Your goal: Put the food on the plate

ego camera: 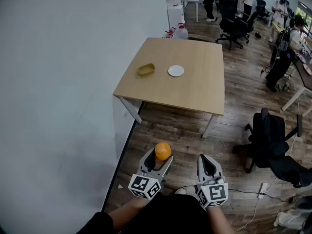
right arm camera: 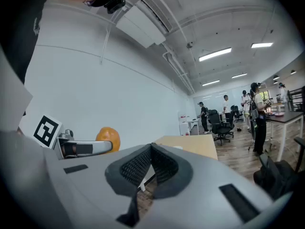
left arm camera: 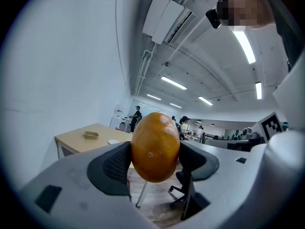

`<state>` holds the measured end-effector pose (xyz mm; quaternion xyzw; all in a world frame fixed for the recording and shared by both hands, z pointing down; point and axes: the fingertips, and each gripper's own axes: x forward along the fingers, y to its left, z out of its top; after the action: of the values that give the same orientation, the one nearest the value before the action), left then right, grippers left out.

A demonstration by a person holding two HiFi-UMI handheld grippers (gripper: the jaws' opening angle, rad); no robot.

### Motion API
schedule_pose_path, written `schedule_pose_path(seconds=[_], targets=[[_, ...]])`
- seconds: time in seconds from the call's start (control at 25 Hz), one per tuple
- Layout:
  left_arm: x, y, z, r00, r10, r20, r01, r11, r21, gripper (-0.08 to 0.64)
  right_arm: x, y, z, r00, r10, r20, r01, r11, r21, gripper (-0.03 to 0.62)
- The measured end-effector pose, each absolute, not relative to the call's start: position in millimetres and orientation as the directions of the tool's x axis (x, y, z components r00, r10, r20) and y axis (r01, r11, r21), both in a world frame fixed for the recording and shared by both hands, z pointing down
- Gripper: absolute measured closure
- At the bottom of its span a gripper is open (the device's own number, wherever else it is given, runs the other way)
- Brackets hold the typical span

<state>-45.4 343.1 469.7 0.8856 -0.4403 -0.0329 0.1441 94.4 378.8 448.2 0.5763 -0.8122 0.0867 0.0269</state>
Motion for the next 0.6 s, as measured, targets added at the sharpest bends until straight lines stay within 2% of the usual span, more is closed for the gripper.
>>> schedule_pose_path(seconds=[0.16, 0.6], targets=[[-49, 349, 475, 0.593, -0.802, 0.078, -0.784, -0.551, 0.287, 0.245, 100, 384, 449, -0.340, -0.932, 0.127, -0.939, 0.331, -0.091, 0.537], [-52, 332, 489, 0.565, -0.819, 0.097, -0.805, -0.522, 0.282, 0.245, 115, 360, 466, -0.349, -0.926, 0.142, -0.931, 0.326, -0.164, 0.537]])
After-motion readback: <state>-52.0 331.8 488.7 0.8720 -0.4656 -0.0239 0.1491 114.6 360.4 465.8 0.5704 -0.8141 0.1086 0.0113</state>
